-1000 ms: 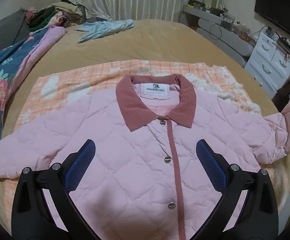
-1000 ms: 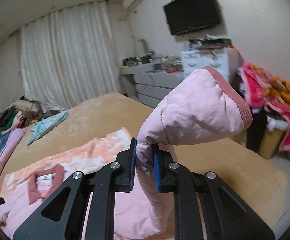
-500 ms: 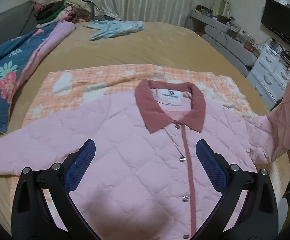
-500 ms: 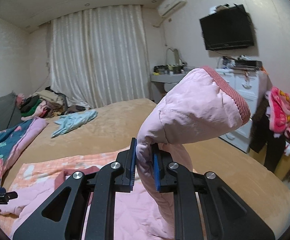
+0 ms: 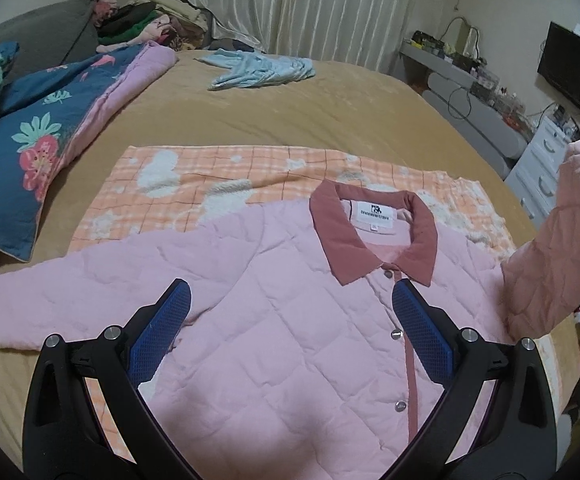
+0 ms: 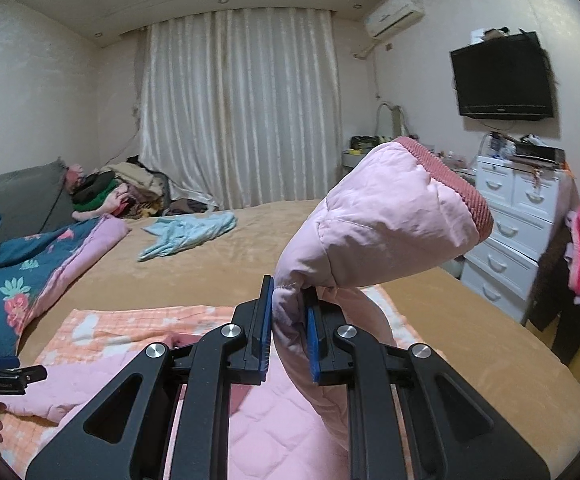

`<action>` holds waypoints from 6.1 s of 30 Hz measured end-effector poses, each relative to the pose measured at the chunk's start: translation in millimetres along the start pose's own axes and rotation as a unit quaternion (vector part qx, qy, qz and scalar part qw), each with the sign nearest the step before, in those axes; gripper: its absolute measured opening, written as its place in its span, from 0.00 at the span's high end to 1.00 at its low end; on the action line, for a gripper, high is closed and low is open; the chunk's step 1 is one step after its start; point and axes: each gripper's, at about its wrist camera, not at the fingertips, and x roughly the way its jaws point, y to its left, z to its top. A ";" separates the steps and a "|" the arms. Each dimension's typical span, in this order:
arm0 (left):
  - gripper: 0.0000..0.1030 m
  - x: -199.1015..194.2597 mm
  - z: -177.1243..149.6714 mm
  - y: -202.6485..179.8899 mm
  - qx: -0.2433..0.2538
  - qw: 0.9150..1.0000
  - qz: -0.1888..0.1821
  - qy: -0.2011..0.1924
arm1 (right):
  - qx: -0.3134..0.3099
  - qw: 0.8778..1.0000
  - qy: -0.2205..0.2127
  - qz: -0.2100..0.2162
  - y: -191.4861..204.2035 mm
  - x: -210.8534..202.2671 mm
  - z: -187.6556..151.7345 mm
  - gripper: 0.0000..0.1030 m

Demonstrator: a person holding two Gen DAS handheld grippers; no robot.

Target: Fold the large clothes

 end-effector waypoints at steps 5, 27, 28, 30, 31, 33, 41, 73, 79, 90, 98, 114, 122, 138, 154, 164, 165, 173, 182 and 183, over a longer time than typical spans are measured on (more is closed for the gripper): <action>0.08 -0.4 0.2 18.7 -0.024 0.999 -0.025 0.002 | -0.017 1.000 0.002 0.025 29.6 10.8 -6.6 0.87; 0.08 32.9 -21.4 75.5 -0.129 0.989 -0.068 0.025 | -0.101 0.979 0.114 0.137 169.7 73.4 -122.6 0.86; 0.08 34.4 -22.3 77.1 -0.132 0.988 -0.069 0.027 | -0.106 0.977 0.121 0.141 174.4 75.5 -128.9 0.86; 0.08 37.8 -24.3 79.6 -0.137 0.988 -0.072 0.031 | -0.115 0.972 0.140 0.150 183.5 80.7 -145.3 0.86; 0.08 38.9 -25.2 79.5 -0.138 0.987 -0.074 0.032 | -0.119 0.969 0.150 0.154 186.8 82.5 -153.0 0.86; 0.08 42.4 -27.8 80.7 -0.144 0.985 -0.082 0.038 | -0.123 0.965 0.163 0.163 194.1 84.2 -168.7 0.84; 0.08 50.9 -39.4 80.8 -0.173 0.976 -0.126 0.053 | -0.145 0.946 0.217 0.194 219.9 88.4 -207.5 0.64; 0.91 89.8 -61.0 31.4 -0.126 0.976 -0.153 0.085 | 0.008 0.970 0.242 0.024 -21.2 58.5 -176.5 0.22; 0.88 117.4 -86.2 36.0 -0.104 0.983 -0.101 0.114 | 0.001 0.964 0.261 0.050 -6.6 78.1 -180.0 0.22; 0.70 125.3 -96.4 32.9 -0.068 0.989 -0.066 0.117 | 0.014 0.946 0.323 0.030 -10.1 114.9 -206.9 0.22; 0.57 118.4 -96.3 26.6 -0.057 0.990 -0.050 0.119 | 0.038 0.939 0.340 0.019 -24.0 127.1 -232.9 0.22; 0.09 69.4 -94.9 33.7 -0.054 0.993 -0.004 0.101 | 0.052 0.954 0.292 0.046 5.5 67.2 -192.9 0.06; 0.09 36.5 -98.0 58.6 -0.069 0.994 0.013 0.083 | 0.029 0.959 0.271 0.076 46.1 47.8 -174.0 0.05; 0.09 -9.4 -104.4 119.6 -0.090 0.993 0.045 0.056 | 0.014 0.965 0.236 0.114 120.3 27.4 -148.7 0.05; 0.09 -26.0 -113.9 182.1 -0.134 0.987 0.079 0.031 | -0.036 0.962 0.214 0.166 210.3 17.9 -134.9 0.05; 0.09 -23.6 -122.5 213.8 -0.160 0.982 0.094 0.024 | -0.055 0.955 0.216 0.194 251.5 19.9 -139.3 0.05; 0.09 -22.6 -123.6 217.5 -0.164 0.982 0.094 0.024 | -0.060 0.955 0.216 0.196 256.8 20.0 -140.1 0.05; 0.09 -14.1 -130.1 247.4 -0.196 0.976 0.095 0.024 | -0.094 0.946 0.225 0.213 296.0 25.6 -150.8 0.05; 0.09 -6.8 -137.4 286.2 -0.249 0.964 0.093 0.022 | -0.133 0.934 0.235 0.232 343.0 32.7 -167.9 0.05; 0.09 -5.8 -138.2 290.8 -0.254 0.962 0.095 0.022 | -0.139 0.933 0.236 0.234 348.9 33.9 -169.8 0.05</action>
